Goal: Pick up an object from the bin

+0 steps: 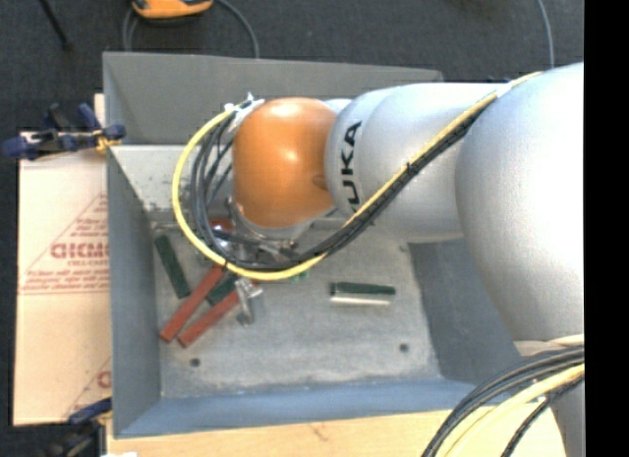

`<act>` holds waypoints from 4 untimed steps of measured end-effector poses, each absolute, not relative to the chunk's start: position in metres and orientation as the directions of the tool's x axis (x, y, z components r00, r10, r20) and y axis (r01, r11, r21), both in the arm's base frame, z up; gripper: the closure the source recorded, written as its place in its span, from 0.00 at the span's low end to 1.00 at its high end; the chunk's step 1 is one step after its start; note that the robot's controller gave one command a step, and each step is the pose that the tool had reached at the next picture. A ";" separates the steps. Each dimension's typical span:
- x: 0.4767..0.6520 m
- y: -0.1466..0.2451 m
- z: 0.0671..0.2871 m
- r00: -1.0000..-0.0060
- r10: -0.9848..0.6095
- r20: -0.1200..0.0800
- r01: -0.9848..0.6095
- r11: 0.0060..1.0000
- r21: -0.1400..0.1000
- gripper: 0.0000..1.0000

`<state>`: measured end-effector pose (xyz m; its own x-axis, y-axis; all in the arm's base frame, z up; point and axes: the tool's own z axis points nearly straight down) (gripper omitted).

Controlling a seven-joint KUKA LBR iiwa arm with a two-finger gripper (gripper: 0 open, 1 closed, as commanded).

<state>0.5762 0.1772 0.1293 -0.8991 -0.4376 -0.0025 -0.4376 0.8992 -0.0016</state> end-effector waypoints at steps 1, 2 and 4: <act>0.579 0.192 0.073 -0.758 -0.653 -0.007 -0.653 0.758 -0.002 0.00; 0.582 0.208 0.075 -0.624 -0.781 -0.014 -0.781 0.624 -0.007 1.00; 0.582 0.208 0.076 -0.625 -0.780 -0.013 -0.780 0.625 -0.006 1.00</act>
Offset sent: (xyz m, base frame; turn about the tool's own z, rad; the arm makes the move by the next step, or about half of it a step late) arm 0.0005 0.0309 -0.0593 -0.4504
